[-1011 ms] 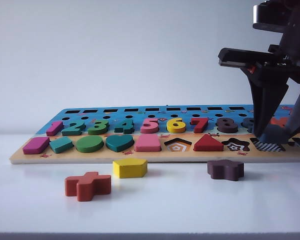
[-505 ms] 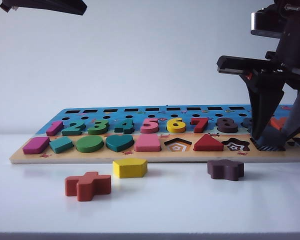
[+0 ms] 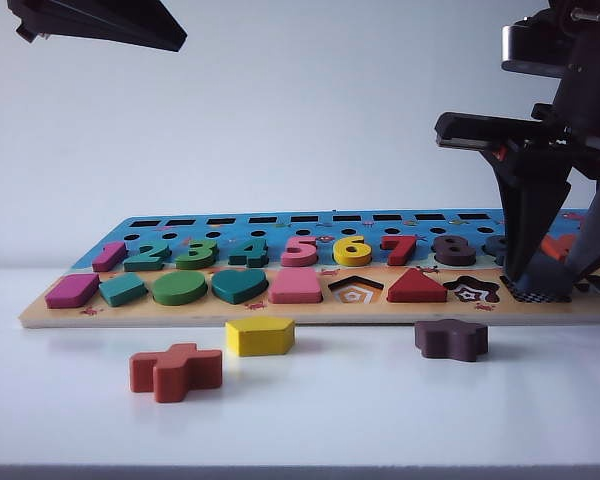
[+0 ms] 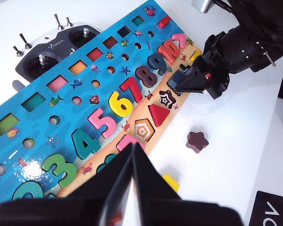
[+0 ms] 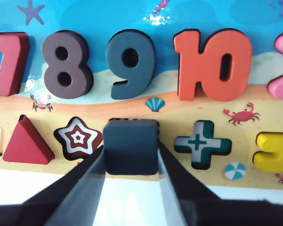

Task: Insert the cube into the slot.

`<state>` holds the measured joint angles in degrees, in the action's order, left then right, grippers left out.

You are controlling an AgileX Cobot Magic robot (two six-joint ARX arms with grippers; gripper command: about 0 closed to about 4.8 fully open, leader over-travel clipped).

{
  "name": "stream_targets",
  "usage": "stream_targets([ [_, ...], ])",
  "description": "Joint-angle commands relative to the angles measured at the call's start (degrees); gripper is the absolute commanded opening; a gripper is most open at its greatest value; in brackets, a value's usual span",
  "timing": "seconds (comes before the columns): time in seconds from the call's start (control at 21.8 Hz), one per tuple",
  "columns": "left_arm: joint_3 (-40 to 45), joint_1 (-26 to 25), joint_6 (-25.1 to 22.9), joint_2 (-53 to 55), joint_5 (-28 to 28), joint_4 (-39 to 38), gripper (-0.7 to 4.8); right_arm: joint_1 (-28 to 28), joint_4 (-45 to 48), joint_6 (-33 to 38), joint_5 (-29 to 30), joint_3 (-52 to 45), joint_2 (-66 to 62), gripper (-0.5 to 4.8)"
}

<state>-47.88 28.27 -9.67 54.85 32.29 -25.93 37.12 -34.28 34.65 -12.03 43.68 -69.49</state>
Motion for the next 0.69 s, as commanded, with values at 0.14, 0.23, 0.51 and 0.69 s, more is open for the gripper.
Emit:
stream_targets([
  [0.14, -0.2, 0.1, -0.4, 1.0, 0.0, 0.8, 0.1, 0.0, 0.3, -0.2, -0.4, 0.1, 0.2, -0.08],
  [0.23, -0.2, 0.1, -0.4, 1.1, 0.0, 0.8, 0.1, 0.0, 0.3, -0.2, -0.3, 0.1, 0.2, -0.08],
  [0.51, -0.2, 0.1, -0.4, 1.1, 0.0, 0.8, 0.1, -0.1, 0.4, -0.2, 0.1, 0.1, -0.2, -0.08],
  [0.69, -0.2, 0.1, -0.4, 1.1, 0.0, 0.8, 0.1, -0.1, 0.4, -0.2, 0.1, 0.1, -0.7, -0.09],
])
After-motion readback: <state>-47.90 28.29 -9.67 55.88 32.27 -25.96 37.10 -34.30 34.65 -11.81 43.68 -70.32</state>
